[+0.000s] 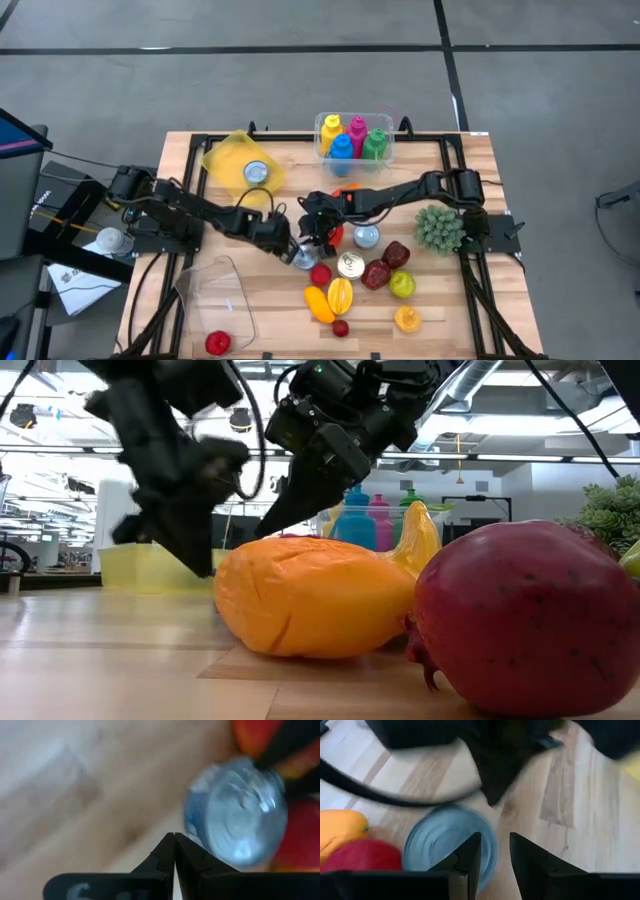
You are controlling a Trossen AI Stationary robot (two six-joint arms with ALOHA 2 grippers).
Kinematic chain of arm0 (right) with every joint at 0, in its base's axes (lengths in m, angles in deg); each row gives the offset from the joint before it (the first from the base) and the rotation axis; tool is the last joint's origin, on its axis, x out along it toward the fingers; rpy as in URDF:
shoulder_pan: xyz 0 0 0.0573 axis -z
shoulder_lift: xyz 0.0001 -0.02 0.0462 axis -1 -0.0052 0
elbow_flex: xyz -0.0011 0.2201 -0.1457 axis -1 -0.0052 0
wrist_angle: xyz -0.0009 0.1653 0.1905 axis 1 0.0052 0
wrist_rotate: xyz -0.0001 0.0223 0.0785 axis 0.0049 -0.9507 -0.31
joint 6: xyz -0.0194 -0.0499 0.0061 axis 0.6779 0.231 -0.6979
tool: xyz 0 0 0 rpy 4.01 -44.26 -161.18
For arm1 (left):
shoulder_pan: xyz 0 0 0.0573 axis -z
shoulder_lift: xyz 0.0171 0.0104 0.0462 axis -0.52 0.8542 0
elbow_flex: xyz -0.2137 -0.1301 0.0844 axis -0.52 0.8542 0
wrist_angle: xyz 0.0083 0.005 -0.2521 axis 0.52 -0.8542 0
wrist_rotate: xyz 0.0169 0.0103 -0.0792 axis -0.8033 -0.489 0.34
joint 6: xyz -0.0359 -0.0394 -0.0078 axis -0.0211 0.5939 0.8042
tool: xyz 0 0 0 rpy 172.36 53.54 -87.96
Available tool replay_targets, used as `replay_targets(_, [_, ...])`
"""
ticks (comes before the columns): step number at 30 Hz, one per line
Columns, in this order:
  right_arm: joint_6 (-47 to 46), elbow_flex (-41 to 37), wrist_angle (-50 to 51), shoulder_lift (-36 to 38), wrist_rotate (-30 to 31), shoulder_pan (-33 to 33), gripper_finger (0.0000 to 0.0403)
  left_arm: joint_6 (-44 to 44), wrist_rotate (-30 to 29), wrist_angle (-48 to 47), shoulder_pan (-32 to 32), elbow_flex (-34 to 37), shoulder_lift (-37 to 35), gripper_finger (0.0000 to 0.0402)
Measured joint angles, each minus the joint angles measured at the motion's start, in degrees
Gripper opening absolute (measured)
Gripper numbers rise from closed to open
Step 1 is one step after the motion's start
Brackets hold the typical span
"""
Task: Pick & Place Food Item
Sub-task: Put the blue tuna can into the yellow bin
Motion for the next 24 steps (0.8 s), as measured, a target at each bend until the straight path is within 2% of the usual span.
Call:
replay_targets(3, [-1.24,0.00,1.55,0.00,-0.20,1.03,0.0098,-0.73,1.57,1.45,-2.58,0.02,0.41,0.0000])
replay_targets(6, [-1.31,0.00,4.69,0.00,-0.24,1.66,0.0098,-1.89,3.12,1.19,-2.86,0.02,-2.11,0.0000])
replay_targets(10, [-0.22,0.00,8.25,0.00,-1.48,1.32,0.0092,-1.70,3.06,1.35,-0.89,-0.02,-7.39,0.0000])
replay_targets(12, [0.70,0.00,8.91,0.00,-1.78,0.83,0.0074,-1.67,2.88,2.63,0.42,-0.07,-8.04,0.0000])
replay_targets(16, [1.20,0.00,8.85,0.00,-1.89,0.51,0.0012,-1.67,3.05,3.47,2.59,-0.02,-5.58,0.0000])
replay_targets(21, [1.11,0.00,8.70,0.00,-1.70,0.63,0.0019,-1.67,3.03,12.50,4.83,-0.04,-0.25,0.0000])
replay_targets(24, [1.11,0.00,8.70,0.00,-1.73,0.78,0.0007,-1.48,2.84,13.48,5.07,-0.02,2.39,0.0000])
